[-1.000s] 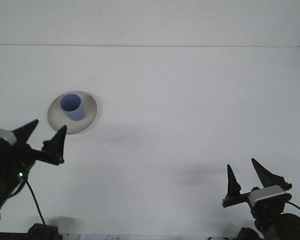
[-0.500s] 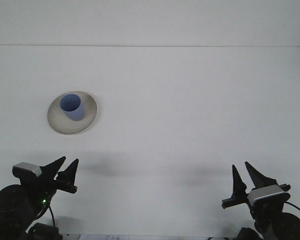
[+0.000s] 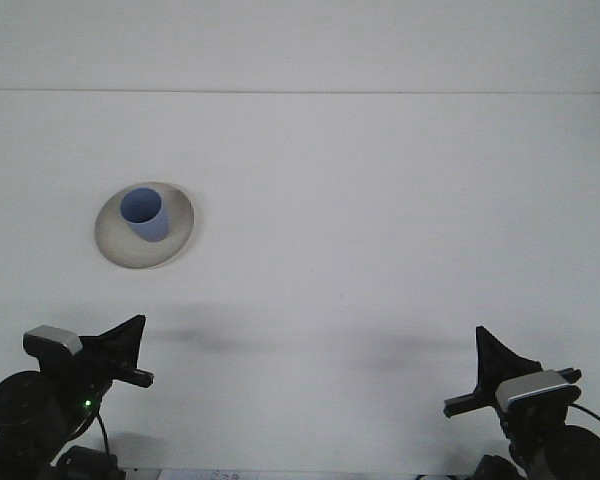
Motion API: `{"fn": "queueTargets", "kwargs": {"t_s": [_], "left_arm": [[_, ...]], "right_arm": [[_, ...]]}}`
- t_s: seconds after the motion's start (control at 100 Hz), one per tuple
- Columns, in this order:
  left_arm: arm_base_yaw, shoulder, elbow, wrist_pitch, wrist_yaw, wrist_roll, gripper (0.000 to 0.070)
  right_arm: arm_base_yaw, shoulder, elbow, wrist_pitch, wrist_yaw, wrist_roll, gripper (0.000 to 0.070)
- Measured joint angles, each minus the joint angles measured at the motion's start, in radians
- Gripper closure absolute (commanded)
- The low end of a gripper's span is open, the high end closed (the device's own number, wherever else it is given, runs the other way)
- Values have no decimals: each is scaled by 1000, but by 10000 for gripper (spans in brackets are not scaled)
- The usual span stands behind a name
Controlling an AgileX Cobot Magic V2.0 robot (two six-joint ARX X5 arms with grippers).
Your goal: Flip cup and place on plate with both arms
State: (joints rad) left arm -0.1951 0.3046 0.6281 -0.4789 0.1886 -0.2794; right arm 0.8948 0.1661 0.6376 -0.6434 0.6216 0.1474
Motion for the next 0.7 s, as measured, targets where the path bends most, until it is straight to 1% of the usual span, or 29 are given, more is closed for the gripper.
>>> {"fn": "queueTargets", "kwargs": {"t_s": [0.32,0.36,0.45,0.5,0.55,0.65,0.7], "left_arm": [[1,-9,0,-1,0,1,684],[4,-19,-1,1,0,14,684],[23,-61,-34,65,-9,87,684],[39,-92,-80,133,-43,138,684],[57,-122,-144,199,-92,188,684],[88,-183,-304,311,-214,269,684],[102,-212,-383,351,-272,299,684]], "right_arm": [[0,0,0,1,0,0,695],[0,0,0,1,0,0,695],[0,0,0,1,0,0,695],[0,0,0,1,0,0,695],[0,0,0,1,0,0,695],[0,0,0,1,0,0,695],[0,0,0,1,0,0,695]]}}
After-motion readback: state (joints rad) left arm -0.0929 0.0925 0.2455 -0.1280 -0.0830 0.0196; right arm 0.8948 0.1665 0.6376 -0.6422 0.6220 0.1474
